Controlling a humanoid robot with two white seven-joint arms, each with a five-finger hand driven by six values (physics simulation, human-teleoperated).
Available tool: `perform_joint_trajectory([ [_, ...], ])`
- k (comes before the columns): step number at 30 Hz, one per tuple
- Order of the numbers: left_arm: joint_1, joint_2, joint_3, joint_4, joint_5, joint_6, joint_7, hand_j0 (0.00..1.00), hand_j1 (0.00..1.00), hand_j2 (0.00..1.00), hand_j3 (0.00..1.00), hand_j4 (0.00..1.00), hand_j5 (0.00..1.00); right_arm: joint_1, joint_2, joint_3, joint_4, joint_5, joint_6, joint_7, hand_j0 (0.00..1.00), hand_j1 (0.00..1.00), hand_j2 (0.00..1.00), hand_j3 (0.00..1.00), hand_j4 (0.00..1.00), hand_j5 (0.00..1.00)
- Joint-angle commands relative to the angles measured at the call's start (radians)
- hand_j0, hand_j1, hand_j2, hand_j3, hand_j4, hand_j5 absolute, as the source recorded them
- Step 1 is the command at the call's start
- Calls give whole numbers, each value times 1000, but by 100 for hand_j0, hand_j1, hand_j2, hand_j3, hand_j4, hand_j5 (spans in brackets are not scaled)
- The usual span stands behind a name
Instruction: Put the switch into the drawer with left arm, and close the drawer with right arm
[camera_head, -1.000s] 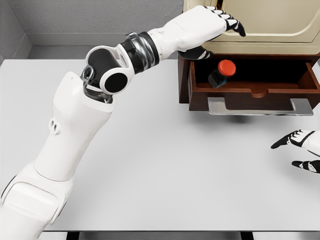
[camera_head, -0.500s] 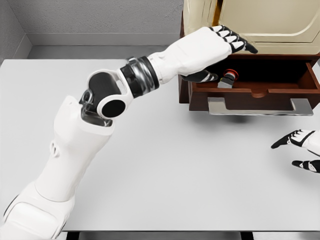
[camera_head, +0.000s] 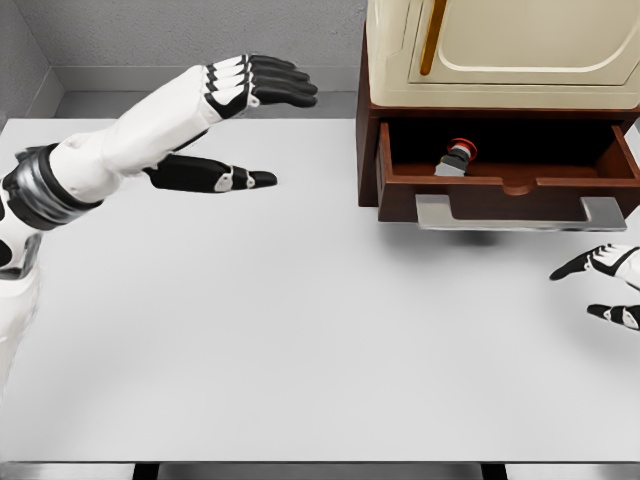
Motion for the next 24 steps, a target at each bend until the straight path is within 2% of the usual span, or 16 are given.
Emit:
perform_joint_trajectory([
  [1,11,110,68,-1,133,-3,1,87,87,87,87,87,87,0,-3,-1,-2,-27,1,-1,68,68,68,68,68,68],
  [3,95,216,72,1,125,-3,1,88,88,88,88,88,88,-17,-6,4,-3,-46,1,-1,68,68,68,68,68,68],
  [4,123,258,80,12,102,-3,1,100,100,100,100,100,100,-23,-6,4,-3,-47,1,-1,68,68,68,68,68,68],
  [5,130,267,104,33,35,-3,1,100,100,100,100,100,100,-23,-6,2,-2,-49,1,-1,68,68,68,68,68,68],
  [6,143,265,163,67,-111,-3,1,100,100,100,100,100,100,-23,-6,4,-3,-64,1,-1,68,68,68,68,68,68],
  [7,157,259,203,114,-221,-3,1,100,100,100,100,100,100,-26,-8,4,-2,-73,1,-1,68,68,68,68,68,68],
  [8,186,256,216,177,-260,-3,1,100,100,100,100,100,100,-28,-8,4,0,-73,1,-1,68,68,68,68,68,68],
  [12,278,259,218,323,-255,-3,1,100,100,100,100,100,100,-32,1,11,-2,-69,1,3,68,68,68,68,68,68],
  [14,301,248,215,360,-246,-3,1,100,100,100,100,100,100,-46,9,14,-3,-64,1,4,68,68,68,68,68,68],
  [16,367,236,209,361,-117,-3,1,100,100,100,100,100,100,-55,12,17,-7,-57,1,6,68,68,68,68,68,68],
  [17,373,241,206,361,-91,-3,1,100,100,100,100,100,100,-72,12,36,-7,-53,1,4,68,68,68,68,68,68],
  [19,422,247,177,361,1,-3,1,100,100,100,100,100,100,-127,12,85,-7,-55,1,4,68,68,68,68,68,68],
  [20,423,248,157,361,30,-3,1,100,100,100,100,100,100,-153,14,105,-7,-57,1,4,68,68,68,68,68,68],
  [24,422,236,169,358,38,-3,1,100,100,100,100,100,100,-156,14,111,-8,-54,1,6,68,68,68,68,68,68],
])
